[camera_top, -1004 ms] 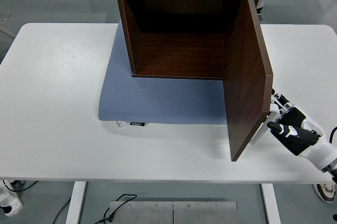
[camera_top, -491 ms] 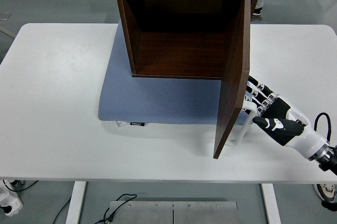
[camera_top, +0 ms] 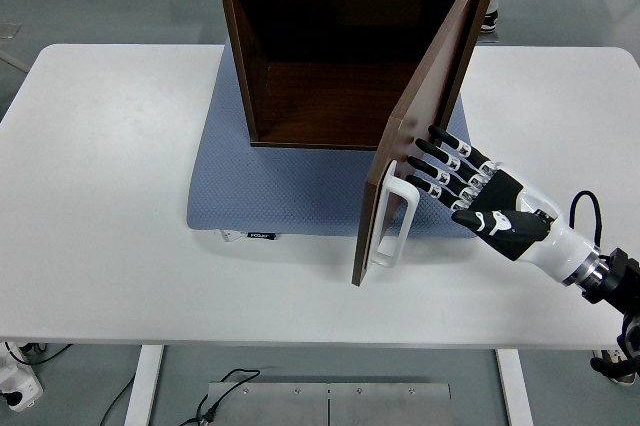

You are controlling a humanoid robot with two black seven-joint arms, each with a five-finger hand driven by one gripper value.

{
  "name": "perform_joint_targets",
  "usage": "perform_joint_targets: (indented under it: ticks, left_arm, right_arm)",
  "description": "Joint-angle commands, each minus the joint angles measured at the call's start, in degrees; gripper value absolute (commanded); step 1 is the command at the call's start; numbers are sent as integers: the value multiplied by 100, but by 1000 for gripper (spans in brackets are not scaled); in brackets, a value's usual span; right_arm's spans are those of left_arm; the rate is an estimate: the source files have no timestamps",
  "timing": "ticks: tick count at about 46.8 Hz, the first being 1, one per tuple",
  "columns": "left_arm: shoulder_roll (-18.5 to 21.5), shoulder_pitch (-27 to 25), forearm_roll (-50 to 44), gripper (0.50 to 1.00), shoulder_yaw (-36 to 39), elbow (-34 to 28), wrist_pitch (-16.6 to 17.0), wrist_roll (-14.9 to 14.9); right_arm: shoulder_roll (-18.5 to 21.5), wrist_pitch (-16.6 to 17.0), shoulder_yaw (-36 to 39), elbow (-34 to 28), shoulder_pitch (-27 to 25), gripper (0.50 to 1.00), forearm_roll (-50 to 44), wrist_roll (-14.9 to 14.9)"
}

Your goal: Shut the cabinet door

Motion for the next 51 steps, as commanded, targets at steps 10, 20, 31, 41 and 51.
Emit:
perform_joint_targets:
  ticks: [10,20,31,41,51]
  left_arm:
    - [0,-1,0,1000,0,-3,0,0]
    - [0,-1,0,1000,0,-3,0,0]
    - [0,-1,0,1000,0,6,0,0]
    - [0,-1,0,1000,0,-3,0,0]
    - [0,-1,0,1000,0,-3,0,0]
  right_arm:
    - [174,0,-245,-194,421,1000,21,0]
    - [244,0,-526,-317,702,1000,30,-9]
    - [473,0,-790,-475,1001,1000,38,-9]
    - [684,0,-966,-722,1335,1000,47,-9]
    - [789,0,-1054,-854,1528,1000,65,-9]
